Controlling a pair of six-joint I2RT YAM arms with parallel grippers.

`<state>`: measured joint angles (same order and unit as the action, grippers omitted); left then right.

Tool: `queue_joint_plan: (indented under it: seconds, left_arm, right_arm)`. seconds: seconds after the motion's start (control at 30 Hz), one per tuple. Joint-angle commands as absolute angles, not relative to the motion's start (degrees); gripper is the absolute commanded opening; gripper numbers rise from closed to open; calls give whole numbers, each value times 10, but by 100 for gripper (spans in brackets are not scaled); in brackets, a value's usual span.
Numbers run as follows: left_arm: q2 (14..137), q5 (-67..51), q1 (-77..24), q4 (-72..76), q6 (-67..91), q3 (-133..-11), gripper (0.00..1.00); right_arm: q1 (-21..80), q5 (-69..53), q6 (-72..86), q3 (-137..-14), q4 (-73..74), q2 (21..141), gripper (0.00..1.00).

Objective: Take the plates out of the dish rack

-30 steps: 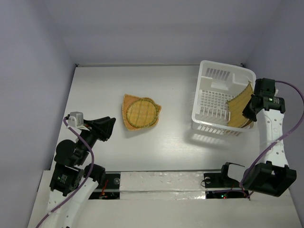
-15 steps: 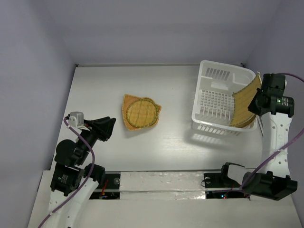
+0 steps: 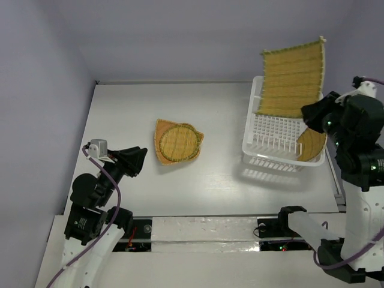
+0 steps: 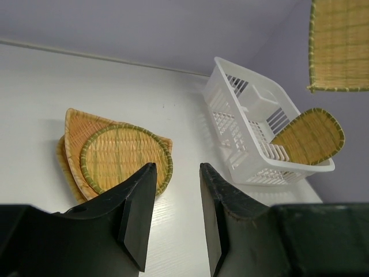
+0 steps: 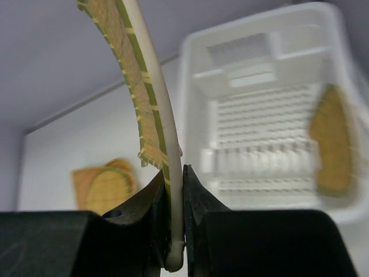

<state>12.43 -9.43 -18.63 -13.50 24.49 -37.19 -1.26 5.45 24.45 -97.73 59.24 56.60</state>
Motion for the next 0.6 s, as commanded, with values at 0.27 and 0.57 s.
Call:
queue_joint_plan:
  seconds: [0.27,0.57]
  left_arm:
    - [154,-92,-184,-110,239,-371,34]
    - [157,-77,-184,-113,242,-373,35]
  right_arm:
    - [272,-95,496,-709,78,644,0]
    - [359,-127,620,-634,-176,836,0]
